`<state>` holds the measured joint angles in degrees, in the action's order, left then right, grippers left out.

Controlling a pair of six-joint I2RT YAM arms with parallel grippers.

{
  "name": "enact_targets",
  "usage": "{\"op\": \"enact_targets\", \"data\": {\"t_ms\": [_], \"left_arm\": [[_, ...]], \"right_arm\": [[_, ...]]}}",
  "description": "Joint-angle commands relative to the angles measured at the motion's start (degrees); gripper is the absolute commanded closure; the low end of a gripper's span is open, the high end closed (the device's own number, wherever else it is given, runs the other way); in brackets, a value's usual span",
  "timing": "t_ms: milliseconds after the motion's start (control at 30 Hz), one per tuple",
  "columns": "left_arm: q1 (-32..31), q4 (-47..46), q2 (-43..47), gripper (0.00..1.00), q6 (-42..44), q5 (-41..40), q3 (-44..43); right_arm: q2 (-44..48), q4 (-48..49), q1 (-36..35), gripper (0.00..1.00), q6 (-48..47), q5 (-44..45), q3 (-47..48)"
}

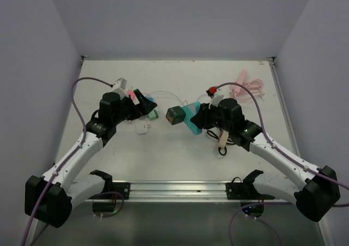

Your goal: Pull the plug off the socket

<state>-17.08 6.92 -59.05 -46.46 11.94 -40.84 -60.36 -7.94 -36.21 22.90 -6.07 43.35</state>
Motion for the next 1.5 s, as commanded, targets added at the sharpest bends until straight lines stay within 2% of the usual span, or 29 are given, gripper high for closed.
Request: {"op": "enact_targets", "data": {"t_ms": [0, 167, 267, 433, 600, 700, 800, 900, 1000, 1033, 1067, 1100, 1167, 1333, 1467], "left_arm": [[-7.5, -2.0, 0.3, 0.00, 12.1, -2.1, -5.0], [-14.7, -1.3, -0.5, 0.00, 26.1, -4.1, -8.3], [-19.0, 2.0, -3.4, 0.00, 31.6, -5.4, -11.9], [-25.3, 5.3, -7.7, 0.00, 36.6, -11.5, -15.0], [-28.6, 8.0, -12.0, 0.00, 40.8, -11.7, -18.1], [-29.9, 9.4, -13.9, 0.04, 41.9, -11.7, -19.0], [-30.1, 9.7, -14.5, 0.15, 42.2, -11.7, -19.1], [-30.0, 9.6, -14.7, 0.37, 42.3, -11.7, -19.0], [-30.1, 9.8, -14.5, 0.54, 42.4, -11.7, -19.0], [-30.0, 9.8, -14.5, 0.68, 42.6, -11.7, -18.9], [-30.0, 9.8, -14.5, 0.75, 42.4, -11.7, -18.9], [-30.0, 9.6, -14.1, 0.87, 42.4, -13.2, -18.8], [-30.0, 9.5, -13.7, 0.99, 42.6, -13.3, -18.5], [-30.0, 8.6, -10.7, 1.00, 42.8, -12.6, -17.4], [-29.8, 9.5, -8.5, 1.00, 42.9, -13.0, -16.8]], "right_arm": [[-0.9, 5.0, 0.1, 1.00, 0.8, -3.2, 6.0], [-2.6, 0.0, 0.1, 1.00, -1.1, -4.6, 9.9], [-3.4, -2.3, 0.1, 1.00, -2.0, -6.4, 11.3], [-3.1, -3.4, 0.1, 1.00, -2.6, -7.7, 11.8], [-2.5, -3.7, 0.1, 1.00, -2.9, -8.9, 11.5], [-1.8, -3.9, 0.1, 1.00, -3.2, -8.4, 11.1], [-1.1, -3.3, 0.1, 1.00, -3.3, -7.9, 10.4], [-0.7, -3.2, 0.1, 1.00, -3.9, -6.7, 9.6], [-0.5, -3.5, 0.2, 1.00, -4.7, -4.8, 8.9], [-0.6, -3.8, 0.1, 1.00, -5.0, -4.1, 8.7], [-0.6, -3.9, 0.1, 1.00, -5.4, -3.3, 8.2], [-0.6, -4.0, 0.2, 1.00, -6.1, -2.5, 8.1], [-1.3, -5.3, 0.3, 1.00, -6.5, 0.1, 8.1], [-3.6, -8.8, 3.4, 1.00, -7.3, 5.9, 7.3], [-4.6, -10.9, 11.0, 1.00, -6.5, 7.0, 5.7]]}}
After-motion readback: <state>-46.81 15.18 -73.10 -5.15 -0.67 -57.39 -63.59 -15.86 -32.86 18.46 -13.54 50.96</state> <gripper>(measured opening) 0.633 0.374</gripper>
